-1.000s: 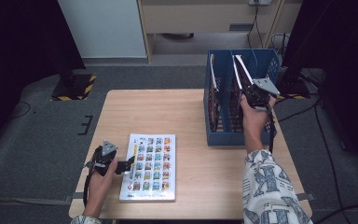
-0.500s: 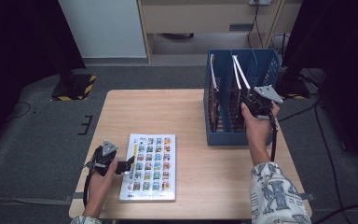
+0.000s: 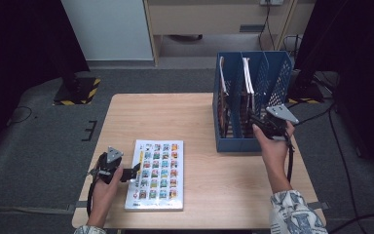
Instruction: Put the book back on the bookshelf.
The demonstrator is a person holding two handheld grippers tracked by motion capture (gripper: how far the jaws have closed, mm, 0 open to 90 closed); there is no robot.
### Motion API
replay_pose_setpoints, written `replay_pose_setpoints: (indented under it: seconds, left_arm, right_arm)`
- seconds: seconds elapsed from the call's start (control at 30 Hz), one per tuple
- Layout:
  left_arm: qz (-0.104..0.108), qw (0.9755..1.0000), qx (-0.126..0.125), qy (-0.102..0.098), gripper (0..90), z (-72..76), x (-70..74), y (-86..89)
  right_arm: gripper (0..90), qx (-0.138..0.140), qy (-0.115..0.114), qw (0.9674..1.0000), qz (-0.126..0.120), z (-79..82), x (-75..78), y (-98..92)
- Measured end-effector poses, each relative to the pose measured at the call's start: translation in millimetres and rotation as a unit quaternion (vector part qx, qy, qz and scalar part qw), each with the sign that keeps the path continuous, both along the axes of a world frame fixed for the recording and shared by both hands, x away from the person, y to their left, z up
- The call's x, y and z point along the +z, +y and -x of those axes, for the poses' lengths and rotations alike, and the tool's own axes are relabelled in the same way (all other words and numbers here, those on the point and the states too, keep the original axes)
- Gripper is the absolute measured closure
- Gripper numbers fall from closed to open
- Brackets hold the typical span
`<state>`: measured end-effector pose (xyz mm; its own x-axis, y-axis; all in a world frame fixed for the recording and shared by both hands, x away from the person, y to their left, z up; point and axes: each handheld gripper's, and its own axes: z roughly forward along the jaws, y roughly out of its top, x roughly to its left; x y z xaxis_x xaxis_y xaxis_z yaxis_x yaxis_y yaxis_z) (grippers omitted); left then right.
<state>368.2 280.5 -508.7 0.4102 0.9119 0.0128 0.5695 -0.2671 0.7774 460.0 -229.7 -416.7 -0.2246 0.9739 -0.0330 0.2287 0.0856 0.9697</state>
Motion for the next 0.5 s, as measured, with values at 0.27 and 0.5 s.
replay_pose_setpoints:
  seconds: [0.27,0.5]
  left_arm:
    - [0.002,1.0,-0.001,0.0,4.5,0.0,-0.2,-0.4]
    - [0.002,1.0,-0.002,0.002,4.5,0.0,-0.5,-1.3]
  right_arm:
    - [25.2,0.033,0.009,0.9994,-0.005,13.7,-0.7,6.0]
    - [18.7,0.061,0.011,0.998,-0.003,26.9,-6.4,15.4]
